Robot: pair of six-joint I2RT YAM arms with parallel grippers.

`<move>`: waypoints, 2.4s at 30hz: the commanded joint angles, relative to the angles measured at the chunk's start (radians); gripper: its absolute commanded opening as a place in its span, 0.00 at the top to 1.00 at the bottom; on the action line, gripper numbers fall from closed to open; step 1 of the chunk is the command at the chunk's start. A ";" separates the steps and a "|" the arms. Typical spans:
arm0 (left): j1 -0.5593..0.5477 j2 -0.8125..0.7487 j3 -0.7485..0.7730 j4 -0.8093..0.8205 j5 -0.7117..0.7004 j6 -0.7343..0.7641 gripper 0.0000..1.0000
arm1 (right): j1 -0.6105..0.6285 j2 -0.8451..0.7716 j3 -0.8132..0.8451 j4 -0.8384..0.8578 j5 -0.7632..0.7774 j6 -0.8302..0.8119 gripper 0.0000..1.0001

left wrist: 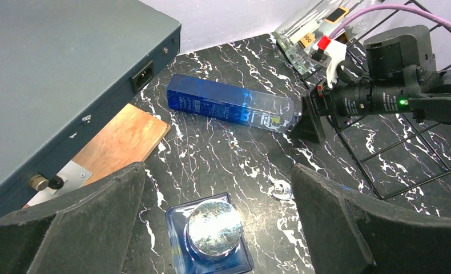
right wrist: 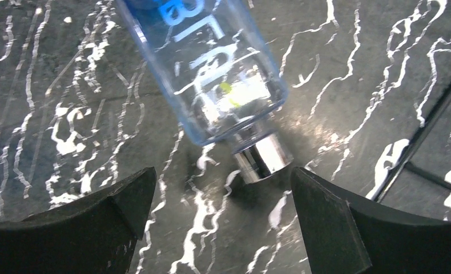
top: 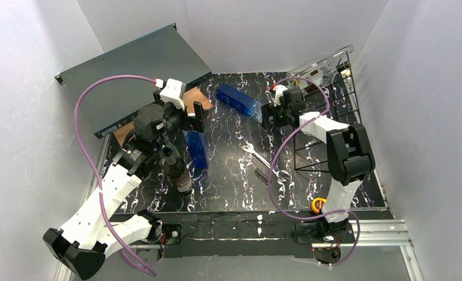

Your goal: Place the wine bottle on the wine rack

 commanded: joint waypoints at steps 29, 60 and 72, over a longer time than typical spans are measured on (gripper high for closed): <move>-0.023 0.003 0.029 0.007 0.001 0.010 0.01 | -0.038 0.140 0.086 0.065 -0.056 -0.131 0.37; -0.023 0.029 0.046 -0.013 0.017 0.012 0.01 | 0.122 -0.188 0.114 -0.192 0.092 0.030 0.99; -0.023 0.028 0.049 -0.015 0.016 0.008 0.01 | 0.213 -0.244 0.345 -0.518 0.283 0.124 0.99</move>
